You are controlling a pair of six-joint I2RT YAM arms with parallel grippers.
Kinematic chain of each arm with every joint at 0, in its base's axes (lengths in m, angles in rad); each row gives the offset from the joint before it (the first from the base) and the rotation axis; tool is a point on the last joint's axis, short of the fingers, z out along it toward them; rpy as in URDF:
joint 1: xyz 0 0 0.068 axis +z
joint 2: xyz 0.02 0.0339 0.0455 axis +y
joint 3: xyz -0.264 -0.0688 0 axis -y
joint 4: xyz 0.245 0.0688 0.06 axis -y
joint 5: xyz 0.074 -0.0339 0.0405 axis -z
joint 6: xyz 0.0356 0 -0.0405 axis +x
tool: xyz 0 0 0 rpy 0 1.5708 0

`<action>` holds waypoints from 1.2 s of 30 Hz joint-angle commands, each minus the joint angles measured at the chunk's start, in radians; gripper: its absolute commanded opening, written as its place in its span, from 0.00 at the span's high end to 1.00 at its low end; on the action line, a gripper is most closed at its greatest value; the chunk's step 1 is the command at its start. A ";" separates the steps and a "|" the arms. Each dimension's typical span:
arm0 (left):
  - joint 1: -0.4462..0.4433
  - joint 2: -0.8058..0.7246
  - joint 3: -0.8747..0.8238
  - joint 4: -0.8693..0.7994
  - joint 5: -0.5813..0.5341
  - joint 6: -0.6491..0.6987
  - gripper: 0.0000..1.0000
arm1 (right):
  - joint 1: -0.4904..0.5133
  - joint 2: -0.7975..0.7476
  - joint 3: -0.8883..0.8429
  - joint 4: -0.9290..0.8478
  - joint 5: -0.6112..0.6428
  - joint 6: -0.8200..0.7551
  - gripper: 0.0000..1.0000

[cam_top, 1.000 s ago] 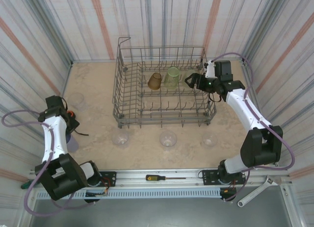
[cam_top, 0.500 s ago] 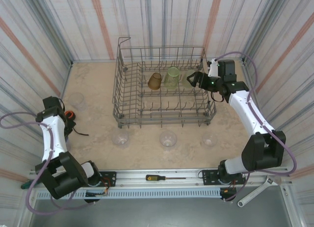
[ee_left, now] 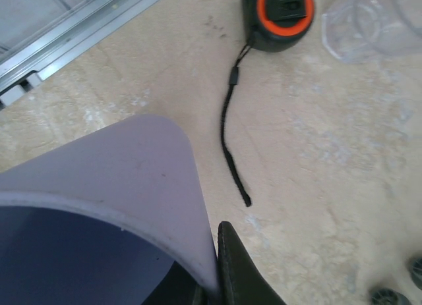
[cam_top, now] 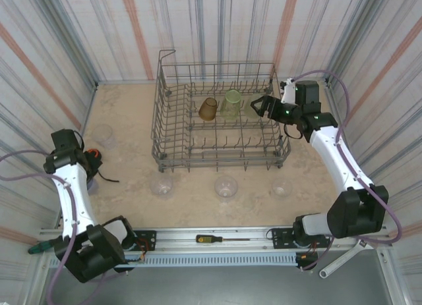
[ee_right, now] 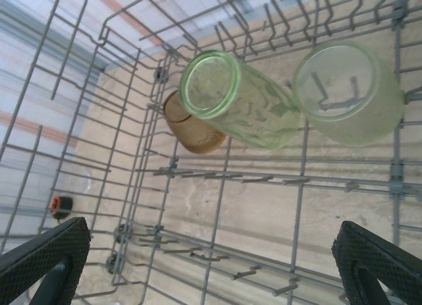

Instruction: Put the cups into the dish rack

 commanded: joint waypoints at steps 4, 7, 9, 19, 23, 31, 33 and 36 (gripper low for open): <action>0.011 -0.054 0.045 0.019 0.077 0.034 1.00 | 0.067 -0.014 0.002 -0.060 -0.004 0.048 0.01; 0.012 -0.072 0.062 0.027 0.122 0.044 1.00 | 0.094 -0.026 0.000 -0.062 0.012 0.061 0.01; 0.011 -0.093 0.046 0.072 0.181 0.044 1.00 | 0.111 -0.032 0.003 -0.056 -0.003 0.065 0.01; 0.011 -0.137 -0.028 0.266 0.359 -0.053 1.00 | 0.179 -0.036 0.017 -0.080 0.045 0.114 0.01; 0.011 -0.126 -0.070 0.363 0.440 -0.119 1.00 | 0.205 -0.020 0.031 -0.080 0.067 0.123 0.01; 0.011 -0.060 -0.081 0.540 0.567 -0.217 1.00 | 0.253 0.051 0.089 -0.082 0.105 0.133 0.01; 0.011 -0.050 -0.080 0.583 0.587 -0.236 1.00 | 0.260 0.072 0.101 -0.080 0.115 0.138 0.01; 0.010 -0.020 -0.075 0.648 0.640 -0.262 1.00 | 0.276 0.105 0.124 -0.078 0.129 0.142 0.01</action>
